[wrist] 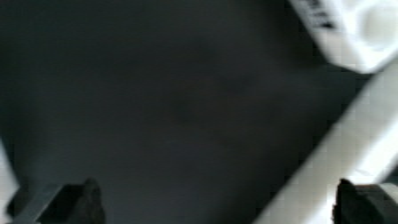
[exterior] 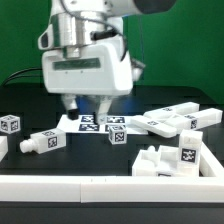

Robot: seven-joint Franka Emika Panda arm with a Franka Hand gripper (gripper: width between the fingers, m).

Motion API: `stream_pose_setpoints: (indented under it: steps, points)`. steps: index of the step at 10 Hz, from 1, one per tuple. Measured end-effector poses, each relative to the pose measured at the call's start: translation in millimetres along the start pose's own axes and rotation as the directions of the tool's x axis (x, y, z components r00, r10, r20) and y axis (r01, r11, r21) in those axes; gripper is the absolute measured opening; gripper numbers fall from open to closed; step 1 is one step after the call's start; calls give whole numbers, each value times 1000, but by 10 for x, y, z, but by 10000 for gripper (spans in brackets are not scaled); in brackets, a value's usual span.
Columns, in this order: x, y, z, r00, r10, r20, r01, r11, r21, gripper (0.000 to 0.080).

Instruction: Assemble chair

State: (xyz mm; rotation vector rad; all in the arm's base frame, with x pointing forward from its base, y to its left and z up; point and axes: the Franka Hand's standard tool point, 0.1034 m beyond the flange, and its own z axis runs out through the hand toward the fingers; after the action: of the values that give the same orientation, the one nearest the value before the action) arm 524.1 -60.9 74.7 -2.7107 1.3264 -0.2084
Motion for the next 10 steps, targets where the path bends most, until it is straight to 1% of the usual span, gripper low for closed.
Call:
stream_pose_setpoints:
  steps: [1, 2, 3, 4, 5, 6, 7, 8, 10]
  points:
    - [-89, -146, -7, 994, -106, -29, 105, 994, -9, 649]
    - [-96, -146, -4, 982, -189, -28, 189, 982, -11, 649]
    - [-71, -121, 3, 967, -252, -24, 251, 968, -19, 649]
    - [-96, -144, 22, 913, -408, -2, 408, 912, -33, 649]
    - [-128, -160, 38, 852, -523, 23, 523, 851, -39, 649]
    - [-177, -153, 61, 753, -655, 62, 658, 752, -39, 649]
    - [-178, -107, 74, 680, -729, 81, 732, 680, -29, 649]
    - [-130, -43, 72, 638, -767, 73, 770, 637, -36, 649]
    - [-119, -35, 74, 528, -845, 83, 849, 527, -35, 649]
